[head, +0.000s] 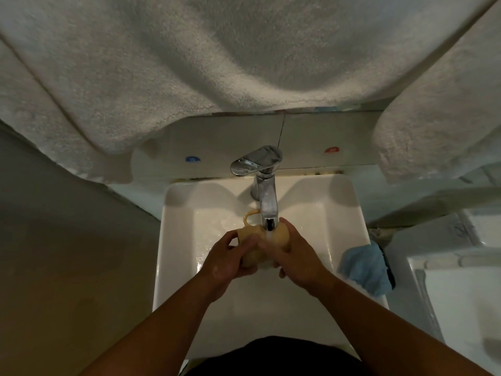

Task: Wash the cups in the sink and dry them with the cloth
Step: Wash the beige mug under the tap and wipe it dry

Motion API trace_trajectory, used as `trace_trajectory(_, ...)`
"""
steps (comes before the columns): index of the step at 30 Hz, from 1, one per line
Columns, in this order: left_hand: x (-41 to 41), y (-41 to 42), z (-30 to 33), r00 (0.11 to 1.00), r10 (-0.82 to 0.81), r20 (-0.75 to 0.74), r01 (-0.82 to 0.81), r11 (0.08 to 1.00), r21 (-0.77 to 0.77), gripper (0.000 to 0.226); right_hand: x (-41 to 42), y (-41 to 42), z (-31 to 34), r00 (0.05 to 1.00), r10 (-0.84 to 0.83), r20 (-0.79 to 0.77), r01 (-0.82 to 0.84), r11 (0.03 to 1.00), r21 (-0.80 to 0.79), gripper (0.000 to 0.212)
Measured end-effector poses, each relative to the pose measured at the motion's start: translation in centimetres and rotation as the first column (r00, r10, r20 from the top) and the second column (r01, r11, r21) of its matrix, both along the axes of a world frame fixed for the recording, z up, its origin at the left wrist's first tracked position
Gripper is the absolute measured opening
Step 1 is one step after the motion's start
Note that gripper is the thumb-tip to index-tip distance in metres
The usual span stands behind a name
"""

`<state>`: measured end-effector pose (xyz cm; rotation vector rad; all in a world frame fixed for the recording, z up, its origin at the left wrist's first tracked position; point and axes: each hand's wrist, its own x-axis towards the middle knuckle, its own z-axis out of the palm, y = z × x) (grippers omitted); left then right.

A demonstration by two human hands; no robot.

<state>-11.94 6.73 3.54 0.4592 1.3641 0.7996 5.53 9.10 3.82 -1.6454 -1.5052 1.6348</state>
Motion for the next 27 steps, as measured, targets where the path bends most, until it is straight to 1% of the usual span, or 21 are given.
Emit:
trace_trajectory(2, 0.0, 0.0, 0.1, 1.000, -0.011, 0.010, 0.011, 1.000, 0.000, 0.060, 0.2, 0.0, -0.4, 0.999, -0.039, 0.028, 0.038, 0.999, 0.008, 0.050)
trace_trajectory(4, 0.1, -0.1, 0.1, 0.999, -0.027, 0.022, 0.027, 1.000, 0.006, 0.045, 0.3, 0.0, -0.9, 0.997, -0.072, 0.025, 0.072, 0.997, 0.031, 0.049)
trace_trajectory(5, 0.2, -0.1, 0.2, 0.999, -0.023, 0.024, 0.023, 1.000, 0.009, 0.037, 0.3, 0.0, -0.8, 0.998, -0.060, 0.027, 0.060, 0.998, 0.030, 0.048)
trace_trajectory(6, 0.2, -0.1, 0.2, 1.000, -0.014, 0.024, 0.014, 1.000, 0.012, 0.031, 0.2, 0.0, -0.7, 0.999, -0.030, 0.031, 0.029, 0.999, 0.041, 0.044)
trace_trajectory(8, 0.1, -0.1, 0.3, 1.000, -0.009, 0.016, 0.009, 1.000, 0.011, 0.026, 0.1, 0.0, -0.2, 0.999, 0.020, 0.041, -0.023, 0.997, 0.071, 0.034)
trace_trajectory(10, 0.2, 0.0, 0.4, 1.000, -0.016, -0.002, 0.016, 1.000, -0.001, 0.025, 0.3, 0.0, 0.1, 0.999, -0.014, 0.044, 0.011, 0.998, 0.060, 0.026)
trace_trajectory(13, 0.2, 0.2, 0.4, 1.000, -0.022, -0.020, 0.022, 1.000, -0.021, 0.026, 0.4, 0.2, 0.1, 0.997, -0.032, 0.070, 0.031, 0.999, 0.027, 0.036)
trace_trajectory(16, 0.1, 0.1, 0.3, 0.997, -0.037, -0.061, 0.037, 0.999, -0.005, 0.029, 0.5, 0.3, 0.1, 0.991, 0.065, 0.116, -0.070, 0.997, 0.042, 0.044)
trace_trajectory(17, 0.1, 0.2, 0.4, 0.997, -0.041, -0.071, 0.042, 0.999, 0.000, 0.030, 0.6, 0.3, 0.1, 0.991, 0.071, 0.117, -0.077, 0.996, 0.051, 0.045)
trace_trajectory(19, 0.1, 0.3, 0.4, 0.996, -0.041, -0.081, 0.041, 0.999, -0.004, 0.031, 0.8, 0.2, 0.1, 0.997, 0.019, 0.079, -0.021, 0.999, 0.029, 0.033)
trace_trajectory(20, 0.1, 0.3, 0.3, 0.996, -0.044, -0.082, 0.044, 0.999, -0.006, 0.034, 0.8, 0.2, -0.1, 0.998, -0.012, 0.065, 0.011, 1.000, 0.018, 0.036)
trace_trajectory(22, 0.0, 0.2, 0.2, 0.995, -0.058, -0.082, 0.058, 0.998, -0.003, 0.048, 0.9, 0.2, -0.2, 0.997, -0.019, 0.076, 0.017, 1.000, 0.017, 0.045)
trace_trajectory(25, -0.1, -0.2, -0.1, 0.992, -0.105, -0.068, 0.107, 0.994, 0.026, 0.066, 1.0, 0.4, -0.4, 0.996, 0.013, 0.088, -0.015, 1.000, 0.012, 0.052)
trace_trajectory(26, -0.2, -0.3, -0.2, 0.990, -0.124, -0.072, 0.127, 0.991, 0.045, 0.068, 1.1, 0.5, -0.2, 0.996, 0.013, 0.087, -0.014, 1.000, 0.010, 0.051)
trace_trajectory(27, -0.2, -0.3, -0.2, 0.987, -0.136, -0.090, 0.142, 0.988, 0.059, 0.069, 1.1, 0.5, 0.1, 0.997, 0.003, 0.075, -0.003, 1.000, 0.009, 0.044)
